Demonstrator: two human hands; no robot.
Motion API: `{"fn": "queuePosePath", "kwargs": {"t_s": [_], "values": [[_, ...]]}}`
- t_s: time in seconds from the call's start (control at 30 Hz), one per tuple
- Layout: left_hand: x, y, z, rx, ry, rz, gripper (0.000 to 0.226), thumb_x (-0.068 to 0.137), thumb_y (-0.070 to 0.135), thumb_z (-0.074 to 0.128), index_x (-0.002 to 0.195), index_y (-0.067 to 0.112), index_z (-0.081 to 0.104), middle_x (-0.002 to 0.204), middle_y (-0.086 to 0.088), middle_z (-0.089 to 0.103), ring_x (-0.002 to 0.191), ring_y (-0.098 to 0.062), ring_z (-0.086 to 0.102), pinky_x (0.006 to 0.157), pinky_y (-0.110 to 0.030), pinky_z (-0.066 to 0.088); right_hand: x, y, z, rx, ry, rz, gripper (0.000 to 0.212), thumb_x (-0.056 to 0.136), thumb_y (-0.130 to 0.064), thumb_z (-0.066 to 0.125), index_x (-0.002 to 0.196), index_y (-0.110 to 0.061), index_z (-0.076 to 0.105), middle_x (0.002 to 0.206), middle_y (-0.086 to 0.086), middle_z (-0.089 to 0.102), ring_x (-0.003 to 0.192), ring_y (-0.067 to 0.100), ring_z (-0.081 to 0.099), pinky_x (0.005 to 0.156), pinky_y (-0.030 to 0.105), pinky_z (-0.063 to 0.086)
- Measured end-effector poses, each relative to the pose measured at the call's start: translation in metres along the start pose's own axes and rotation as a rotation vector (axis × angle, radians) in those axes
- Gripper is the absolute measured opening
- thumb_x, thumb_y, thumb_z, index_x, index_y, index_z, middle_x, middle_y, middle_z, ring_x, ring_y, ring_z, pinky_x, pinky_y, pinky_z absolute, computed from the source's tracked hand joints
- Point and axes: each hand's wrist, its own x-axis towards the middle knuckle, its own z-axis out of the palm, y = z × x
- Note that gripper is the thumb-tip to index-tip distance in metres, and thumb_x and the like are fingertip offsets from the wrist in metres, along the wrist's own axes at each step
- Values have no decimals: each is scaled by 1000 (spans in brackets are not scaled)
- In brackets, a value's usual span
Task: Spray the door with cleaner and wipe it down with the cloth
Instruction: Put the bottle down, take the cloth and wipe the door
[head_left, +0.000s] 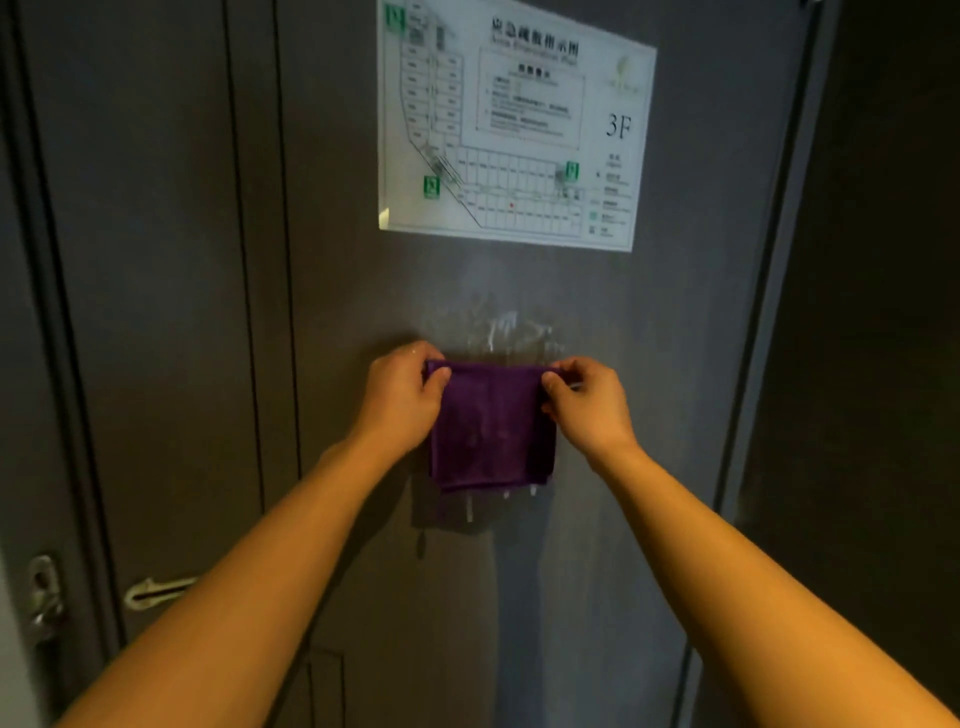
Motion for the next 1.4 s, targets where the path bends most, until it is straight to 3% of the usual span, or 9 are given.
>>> {"fn": "queuePosePath", "kwargs": {"t_s": [0.1,0.3,0.43,0.5,0.6,0.7,0.83,1.1,1.4], "values": [[41,6,-5,121,94,106,12,94,18,64,96,7,69,91,-16,70,88,-35,63,78,-42,48,43,-23,18,38,143,-15,14,96,-11,64,100,0,72,100,26,71,96,39,69,89,49,56],[91,16,-4,448,218,295,20,98,25,56,97,11,68,99,-13,68,96,-33,56,81,-45,43,91,-55,44,121,363,4,17,98,-11,60,109,-4,71,107,15,74,103,31,68,85,30,46],[96,8,3,514,278,281,23,94,29,62,106,12,71,107,-13,64,102,-35,53,84,-44,40,85,-44,67,205,461,-154,22,97,-7,62,117,-5,55,110,16,65,101,31,62,93,46,50],[94,3,4,520,322,259,29,91,34,67,111,14,70,110,-15,62,104,-37,52,85,-46,40,77,-31,83,93,470,-319,26,95,-14,65,117,-8,51,117,13,57,108,28,54,95,48,48],[93,-3,-2,535,358,210,45,88,44,70,120,13,66,119,-18,59,111,-37,46,89,-51,41,71,-13,103,-195,374,-410,43,98,-40,59,133,-18,48,146,17,40,133,33,39,114,52,37],[89,-17,-12,526,392,192,51,89,47,69,125,12,61,129,-19,55,121,-34,39,96,-53,39,73,0,111,-407,280,-485,69,98,-66,40,155,-29,29,167,14,14,155,33,11,121,49,15],[68,-48,-24,584,401,199,58,93,45,56,140,12,49,146,-15,47,138,-32,37,109,-53,32,75,2,123,-522,268,-491,87,95,-78,26,164,-31,2,171,17,-11,158,32,-13,125,51,6],[58,-60,-19,750,404,193,67,98,43,46,155,9,32,162,-13,35,153,-27,23,125,-31,-5,82,-4,128,-585,307,-540,81,99,-72,23,164,-29,2,172,16,-9,158,34,-11,124,51,0],[56,-62,-20,864,360,203,72,98,44,42,159,9,26,166,-13,27,158,-25,14,128,-34,-7,106,14,107,-600,372,-579,71,104,-57,23,165,-26,5,173,9,-3,160,27,-5,127,51,5]]}}
